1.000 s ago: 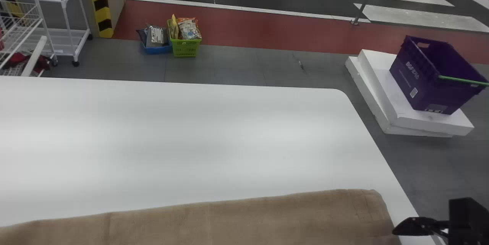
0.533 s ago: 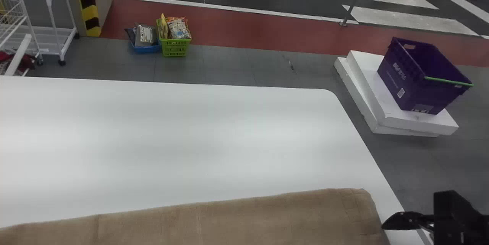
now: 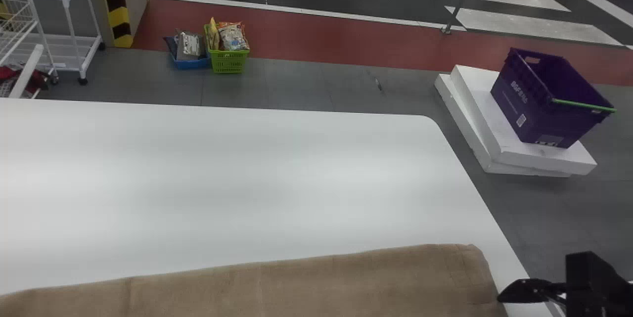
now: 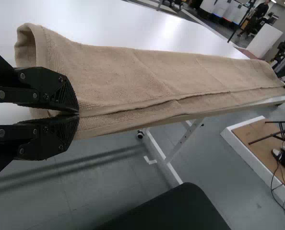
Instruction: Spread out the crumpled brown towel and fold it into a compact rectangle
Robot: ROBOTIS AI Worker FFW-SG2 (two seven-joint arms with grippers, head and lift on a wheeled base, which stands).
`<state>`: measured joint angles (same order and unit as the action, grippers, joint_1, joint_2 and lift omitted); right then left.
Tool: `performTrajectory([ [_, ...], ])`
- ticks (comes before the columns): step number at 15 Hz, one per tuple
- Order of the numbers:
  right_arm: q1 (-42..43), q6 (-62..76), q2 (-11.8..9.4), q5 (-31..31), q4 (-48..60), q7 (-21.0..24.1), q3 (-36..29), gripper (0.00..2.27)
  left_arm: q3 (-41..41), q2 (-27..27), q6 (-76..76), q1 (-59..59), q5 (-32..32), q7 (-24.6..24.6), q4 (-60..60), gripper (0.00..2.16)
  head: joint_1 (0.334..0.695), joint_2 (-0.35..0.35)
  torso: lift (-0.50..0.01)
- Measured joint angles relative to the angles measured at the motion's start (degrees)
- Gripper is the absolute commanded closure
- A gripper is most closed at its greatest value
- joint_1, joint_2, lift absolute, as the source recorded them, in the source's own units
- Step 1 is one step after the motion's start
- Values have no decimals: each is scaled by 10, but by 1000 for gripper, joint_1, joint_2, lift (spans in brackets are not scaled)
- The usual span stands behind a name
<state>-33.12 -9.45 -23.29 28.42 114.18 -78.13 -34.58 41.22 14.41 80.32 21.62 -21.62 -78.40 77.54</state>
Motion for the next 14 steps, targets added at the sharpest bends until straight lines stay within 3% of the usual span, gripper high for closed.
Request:
performTrajectory([
  [7,8,1,3,5,-6,0,6,589,0,-1,0,0,0,0,0,994,695,-255,-127],
  [10,14,-3,4,0,-8,0,7,822,0,-1,0,0,0,0,-1,994,695,-247,-127],
  [14,17,-4,4,-2,-10,0,7,826,0,0,0,0,0,0,-1,994,695,-245,-127],
])
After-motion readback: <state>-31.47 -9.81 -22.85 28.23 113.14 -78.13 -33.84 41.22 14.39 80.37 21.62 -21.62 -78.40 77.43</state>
